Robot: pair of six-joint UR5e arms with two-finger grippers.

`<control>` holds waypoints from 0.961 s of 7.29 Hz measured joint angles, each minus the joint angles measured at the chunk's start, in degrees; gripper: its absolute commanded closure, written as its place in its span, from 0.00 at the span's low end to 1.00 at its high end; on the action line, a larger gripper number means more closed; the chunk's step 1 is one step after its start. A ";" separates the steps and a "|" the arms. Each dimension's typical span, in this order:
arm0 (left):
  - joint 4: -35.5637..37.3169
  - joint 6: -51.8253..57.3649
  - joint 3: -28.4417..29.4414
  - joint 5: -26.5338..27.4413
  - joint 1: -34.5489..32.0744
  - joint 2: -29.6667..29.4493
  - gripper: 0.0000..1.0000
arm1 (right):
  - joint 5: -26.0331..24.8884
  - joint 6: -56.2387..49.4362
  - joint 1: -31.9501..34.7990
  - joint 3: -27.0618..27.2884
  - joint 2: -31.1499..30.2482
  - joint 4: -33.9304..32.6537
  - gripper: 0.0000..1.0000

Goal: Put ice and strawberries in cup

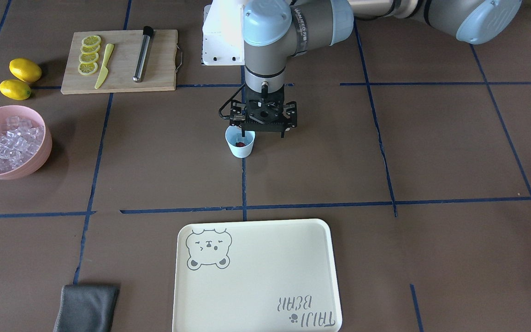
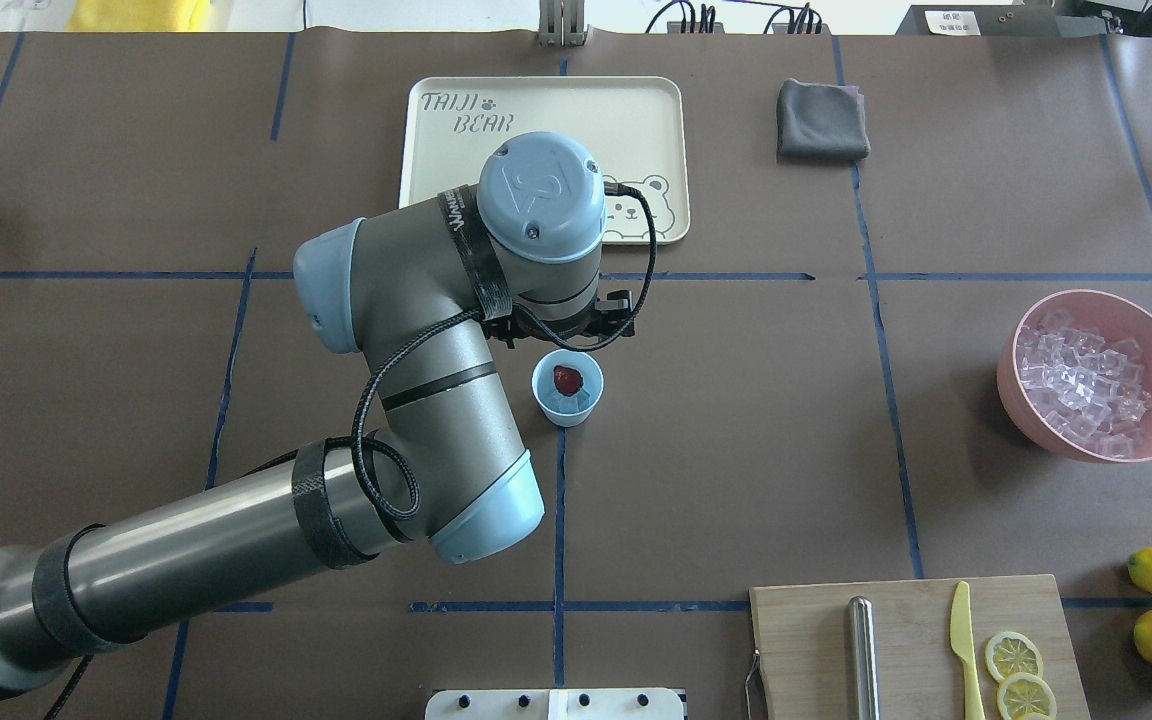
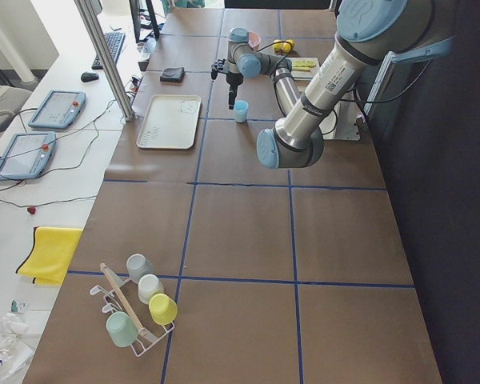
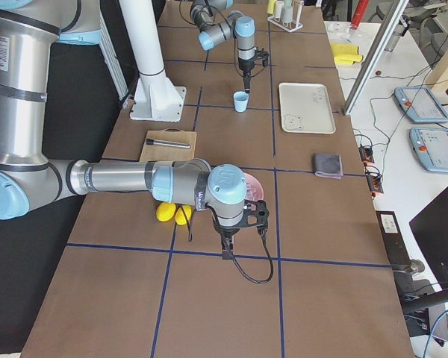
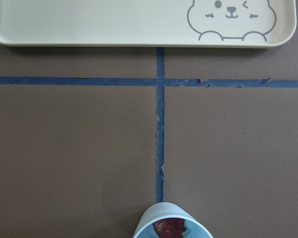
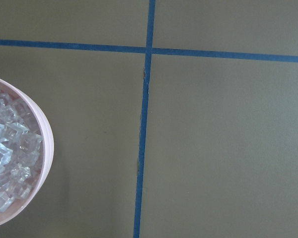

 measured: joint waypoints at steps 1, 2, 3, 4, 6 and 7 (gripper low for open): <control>1.23 5.85 -3.34 -3.82 -3.95 4.07 0.00 | -0.02 0.07 -0.03 -0.14 0.04 -0.02 0.00; 2.21 13.10 -5.99 -8.32 -9.12 8.57 0.00 | -0.04 0.11 -0.06 -0.19 0.05 -0.01 0.00; 3.37 20.58 -7.55 -12.34 -14.39 12.41 0.00 | -0.02 0.13 -0.07 -0.13 0.07 0.01 0.00; 5.63 30.00 -8.30 -15.87 -20.41 15.80 0.00 | -0.01 0.13 -0.08 0.01 0.07 0.01 0.00; 9.94 47.89 -8.31 -20.68 -32.36 21.62 0.00 | 0.00 0.13 -0.09 0.17 0.07 0.02 0.00; 10.67 53.81 -8.10 -23.10 -37.37 25.50 0.00 | 0.00 0.12 -0.09 0.20 0.06 0.02 0.00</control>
